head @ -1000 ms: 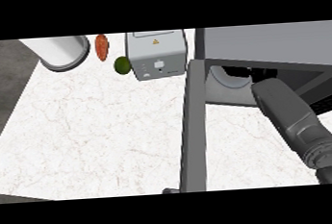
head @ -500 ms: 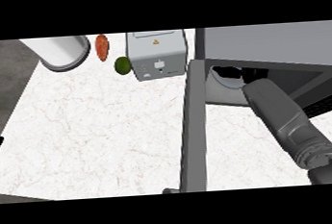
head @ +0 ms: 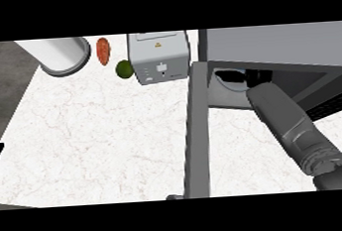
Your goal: Pick up the milk, place it into the microwave and close the microwave
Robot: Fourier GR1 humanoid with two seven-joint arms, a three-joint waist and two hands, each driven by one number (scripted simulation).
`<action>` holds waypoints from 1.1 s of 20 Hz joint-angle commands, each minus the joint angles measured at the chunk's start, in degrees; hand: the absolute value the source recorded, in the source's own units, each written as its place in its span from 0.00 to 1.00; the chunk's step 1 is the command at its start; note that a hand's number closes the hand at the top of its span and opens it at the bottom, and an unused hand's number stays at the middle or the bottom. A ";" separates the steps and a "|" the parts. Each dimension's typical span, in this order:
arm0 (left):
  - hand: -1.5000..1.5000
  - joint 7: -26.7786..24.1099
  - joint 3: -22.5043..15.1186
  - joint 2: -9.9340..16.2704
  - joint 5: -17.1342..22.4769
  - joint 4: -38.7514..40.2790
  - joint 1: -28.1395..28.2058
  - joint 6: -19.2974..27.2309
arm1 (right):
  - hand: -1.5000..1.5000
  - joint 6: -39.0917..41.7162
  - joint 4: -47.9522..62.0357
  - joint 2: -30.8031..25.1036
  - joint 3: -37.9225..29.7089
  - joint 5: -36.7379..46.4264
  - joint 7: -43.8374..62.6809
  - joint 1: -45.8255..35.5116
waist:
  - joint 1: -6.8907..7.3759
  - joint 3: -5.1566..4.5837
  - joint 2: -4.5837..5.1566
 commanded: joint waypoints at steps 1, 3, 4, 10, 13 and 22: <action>0.00 -0.92 -0.01 -0.95 -0.30 -0.07 0.24 0.42 | 0.00 0.66 -0.75 0.96 -0.39 -0.26 -2.62 2.61 | -0.86 0.01 -0.27; 0.00 -0.93 -0.29 -0.40 -1.54 0.20 -0.35 0.58 | 0.00 1.34 -1.83 0.81 -1.24 -1.02 -2.83 1.78 | -1.33 0.00 -0.39; 0.00 -1.84 0.17 -0.76 -1.09 -0.37 0.62 0.23 | 0.00 1.06 -1.96 0.48 -1.80 -1.48 -2.26 1.33 | -1.21 -0.02 -0.58; 0.00 -0.52 -1.43 -3.11 -1.90 -3.88 2.06 1.59 | 0.00 5.40 -2.72 1.18 -2.90 -2.34 -5.58 3.92 | -2.17 -0.01 -1.03; 0.00 -1.85 -1.20 -4.10 -2.63 -4.03 3.11 1.94 | 0.00 11.50 -5.11 -0.35 -4.87 -4.34 -10.06 6.66 | -2.99 0.00 -1.28; 0.00 -2.06 -1.50 -3.79 -2.46 -4.67 6.65 -1.17 | 0.00 21.55 -6.87 2.67 -8.87 -8.55 -16.30 12.18 | -4.75 -0.11 -1.98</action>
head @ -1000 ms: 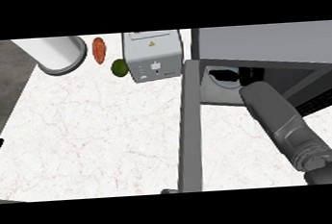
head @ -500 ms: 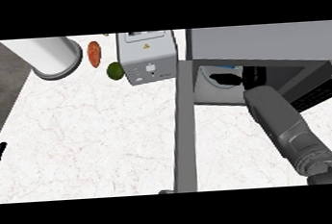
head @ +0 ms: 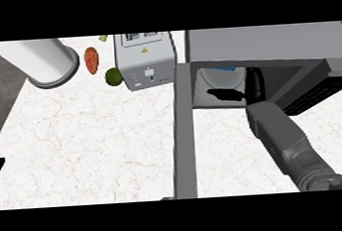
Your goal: Pick up the milk, place it into the microwave and close the microwave
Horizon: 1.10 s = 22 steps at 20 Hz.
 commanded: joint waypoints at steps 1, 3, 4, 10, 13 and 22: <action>0.00 -0.87 -1.26 -0.80 -2.07 -1.00 1.65 -1.10 | 0.00 3.84 -1.86 1.85 -1.27 -1.59 -1.43 1.71 | -1.42 -0.09 -0.61; 0.00 0.21 -3.63 -2.64 -2.77 -3.43 2.47 -1.21 | 0.00 6.43 -2.44 1.86 -1.55 -2.07 -3.27 4.17 | -1.63 -0.08 -0.65; 0.00 -0.49 -7.23 -4.37 -4.35 -5.87 6.40 -1.60 | 0.00 7.23 -3.06 3.90 -1.30 -2.26 -3.60 4.81 | -1.79 -0.08 -0.88; 0.00 3.08 -7.12 -1.01 2.15 -3.99 4.07 -7.38 | 0.00 19.46 -6.49 6.45 0.67 -4.14 -9.13 13.26 | -2.90 -0.12 -1.23; 0.00 3.18 -8.90 -1.71 1.34 -4.04 3.91 -8.20 | 0.00 24.21 -9.61 6.50 2.55 -5.47 -9.15 16.77 | -3.14 -0.15 -1.37; 0.00 5.12 -18.46 -4.50 -5.93 -8.32 3.49 -8.09 | 0.00 23.35 -30.99 6.34 11.28 -6.40 -6.02 35.58 | -4.49 -0.26 -1.68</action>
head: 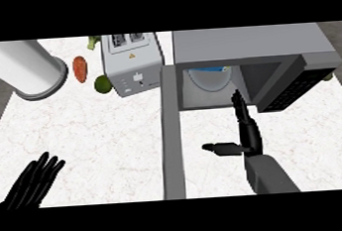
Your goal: Pick up the milk, place it into the microwave and close the microwave
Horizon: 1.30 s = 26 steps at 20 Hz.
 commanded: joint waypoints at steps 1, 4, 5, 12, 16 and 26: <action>1.00 0.71 -1.54 1.31 -2.41 0.97 -2.20 -1.01 | 0.00 1.37 -11.27 0.14 4.12 0.03 0.81 11.36 | -0.53 -0.04 0.01; 1.00 2.43 -6.16 -0.83 -6.93 -0.85 -3.92 2.25 | 0.00 6.17 -21.98 -2.42 3.31 -3.45 6.89 14.75 | -0.76 -0.06 0.01; 1.00 3.97 -6.01 -0.84 -6.26 -1.34 -6.04 3.03 | 0.00 8.54 -24.40 -3.83 3.46 -4.20 4.95 18.97 | -1.04 -0.04 0.04; 1.00 -1.27 -17.68 -0.86 -18.40 6.64 -10.72 11.74 | 0.00 10.05 -47.61 -7.89 4.54 -8.21 13.76 33.53 | -0.57 -0.05 0.33; 1.00 1.36 -20.63 -0.87 -19.31 6.43 -14.78 14.45 | 0.00 12.70 -50.61 -10.82 -0.51 -12.43 13.01 37.12 | 0.54 0.06 0.51; 1.00 -3.10 -37.45 -0.86 -25.95 28.88 -34.29 31.35 | 0.00 12.42 -60.31 -14.77 -2.46 -11.47 18.00 40.87 | -0.01 0.03 0.68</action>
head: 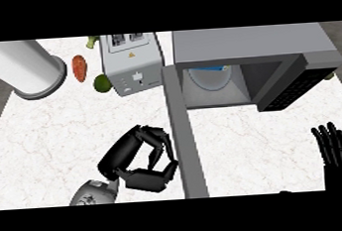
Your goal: Pick up the milk, place it into the microwave and close the microwave
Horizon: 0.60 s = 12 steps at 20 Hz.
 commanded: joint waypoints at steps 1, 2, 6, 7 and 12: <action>1.00 -0.71 -8.13 -0.19 -1.50 6.94 -6.00 5.61 | 0.00 1.06 -5.34 -2.74 -2.07 -0.81 2.22 1.66 | 0.00 0.01 0.08; 1.00 -0.71 -10.81 -0.19 -1.21 12.31 -9.36 9.31 | 0.00 3.95 -2.86 -2.63 -2.01 -2.06 -0.26 1.11 | -0.60 0.02 0.22; 1.00 0.94 -20.33 -0.18 0.31 16.48 -9.78 18.20 | 0.00 0.53 -12.73 -1.85 -1.20 -1.97 5.44 2.58 | -0.48 -0.03 0.13; 1.00 1.41 -19.60 -0.18 4.42 22.78 -16.48 21.58 | 0.00 2.78 -12.26 -2.50 -1.05 -2.28 3.66 3.76 | -1.82 -0.05 0.39; 1.00 4.88 -29.51 -0.18 14.61 28.42 -22.15 25.00 | 0.00 6.54 -14.94 -5.68 -2.46 -5.98 7.37 0.82 | -2.70 -0.04 0.61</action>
